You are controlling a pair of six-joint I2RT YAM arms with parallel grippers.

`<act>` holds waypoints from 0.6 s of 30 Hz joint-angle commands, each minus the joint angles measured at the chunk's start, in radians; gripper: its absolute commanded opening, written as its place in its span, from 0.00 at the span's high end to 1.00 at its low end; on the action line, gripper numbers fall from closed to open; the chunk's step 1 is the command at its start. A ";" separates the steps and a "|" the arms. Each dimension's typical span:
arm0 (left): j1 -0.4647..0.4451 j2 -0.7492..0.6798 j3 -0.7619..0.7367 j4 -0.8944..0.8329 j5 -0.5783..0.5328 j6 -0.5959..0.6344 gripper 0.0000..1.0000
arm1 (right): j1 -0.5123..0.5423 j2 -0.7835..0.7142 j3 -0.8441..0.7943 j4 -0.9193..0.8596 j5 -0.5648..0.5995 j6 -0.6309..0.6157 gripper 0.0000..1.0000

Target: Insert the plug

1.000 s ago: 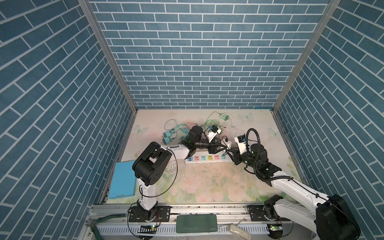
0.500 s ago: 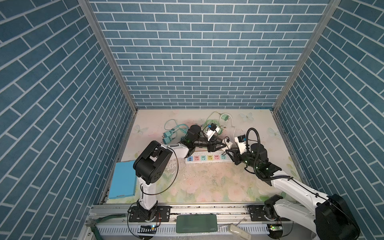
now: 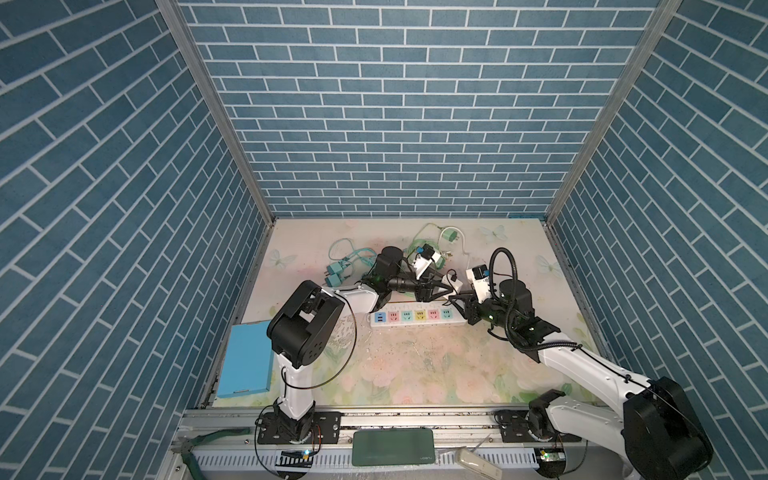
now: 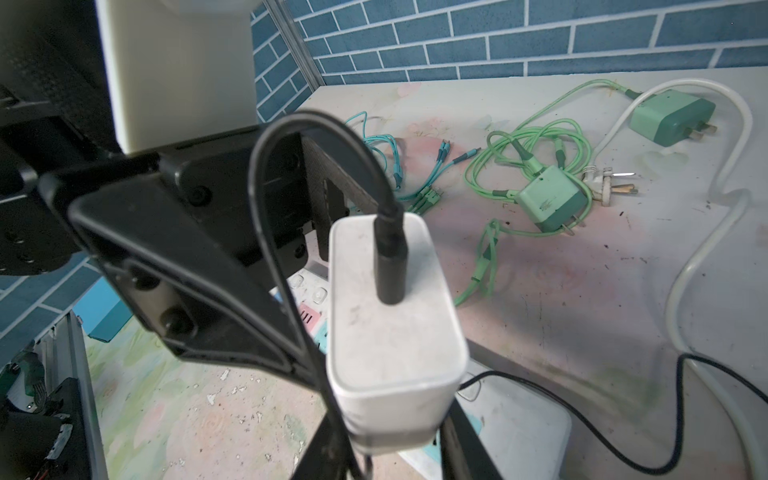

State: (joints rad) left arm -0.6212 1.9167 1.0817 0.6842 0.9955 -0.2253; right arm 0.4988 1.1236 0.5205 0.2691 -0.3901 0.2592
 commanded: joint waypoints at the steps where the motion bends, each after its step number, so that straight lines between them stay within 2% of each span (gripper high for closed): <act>1: -0.030 -0.010 0.024 -0.084 0.059 0.043 0.42 | -0.007 -0.003 0.102 0.107 -0.095 -0.055 0.83; 18: -0.016 -0.019 0.082 -0.151 0.092 0.060 0.52 | -0.043 0.147 0.229 0.102 -0.267 -0.075 0.82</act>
State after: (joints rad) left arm -0.5789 1.8973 1.1374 0.5705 1.0100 -0.1665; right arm 0.4332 1.2602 0.6521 0.2478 -0.5694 0.2356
